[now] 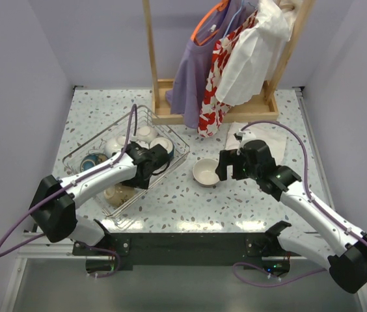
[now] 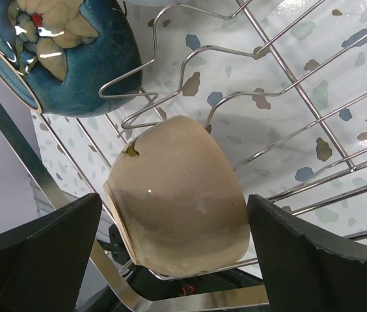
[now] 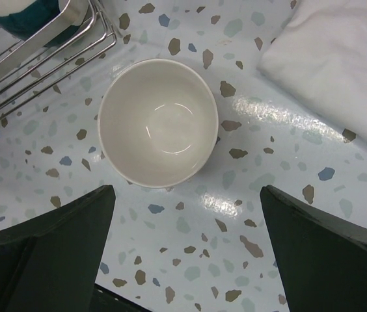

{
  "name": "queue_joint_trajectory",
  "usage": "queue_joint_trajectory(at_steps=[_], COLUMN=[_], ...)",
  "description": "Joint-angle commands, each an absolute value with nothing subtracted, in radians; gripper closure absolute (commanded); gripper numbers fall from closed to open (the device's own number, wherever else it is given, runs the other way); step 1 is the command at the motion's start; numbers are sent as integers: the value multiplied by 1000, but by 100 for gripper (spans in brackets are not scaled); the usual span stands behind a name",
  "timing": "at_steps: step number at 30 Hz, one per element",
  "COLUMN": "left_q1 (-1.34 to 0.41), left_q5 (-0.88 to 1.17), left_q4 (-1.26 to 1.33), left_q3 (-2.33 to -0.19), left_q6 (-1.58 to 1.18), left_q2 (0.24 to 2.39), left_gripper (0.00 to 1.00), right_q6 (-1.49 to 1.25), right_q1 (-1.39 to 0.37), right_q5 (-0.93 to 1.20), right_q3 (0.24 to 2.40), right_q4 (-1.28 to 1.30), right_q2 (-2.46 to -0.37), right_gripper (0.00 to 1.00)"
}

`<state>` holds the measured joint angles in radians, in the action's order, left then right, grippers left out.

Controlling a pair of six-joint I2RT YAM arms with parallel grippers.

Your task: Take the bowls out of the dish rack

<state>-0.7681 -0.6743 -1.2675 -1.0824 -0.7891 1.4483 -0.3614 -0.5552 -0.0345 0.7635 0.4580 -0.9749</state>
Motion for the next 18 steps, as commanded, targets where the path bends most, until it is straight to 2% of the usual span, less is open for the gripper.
queue_joint_trajectory(at_steps=[1,7,10,14,18], left_q1=[-732,-715,-715,-715,-715], left_q5=[-638,-597,-586,-591,-601], left_q4=[-1221,-1219,-1235,-1279,-1313], left_q3=[-1060,-1051,-1055,-1083,-1104], left_q6=[-723,-699,-704,-719,-730], left_q2=[1436,1440,1431,1419,1402], left_gripper=[0,1,5,16,19], right_q6=[-387,-410,-422,-436,-446], right_q1=[-555,-554,-555,-555,-555], right_q5=[-46,-67,-78,-84,-86], right_q3=[818,808,802,804,810], right_q4=[468,486,492,499,499], right_q2=[-965,-933,-920,-910,-905], right_gripper=[1,1,2,2,2])
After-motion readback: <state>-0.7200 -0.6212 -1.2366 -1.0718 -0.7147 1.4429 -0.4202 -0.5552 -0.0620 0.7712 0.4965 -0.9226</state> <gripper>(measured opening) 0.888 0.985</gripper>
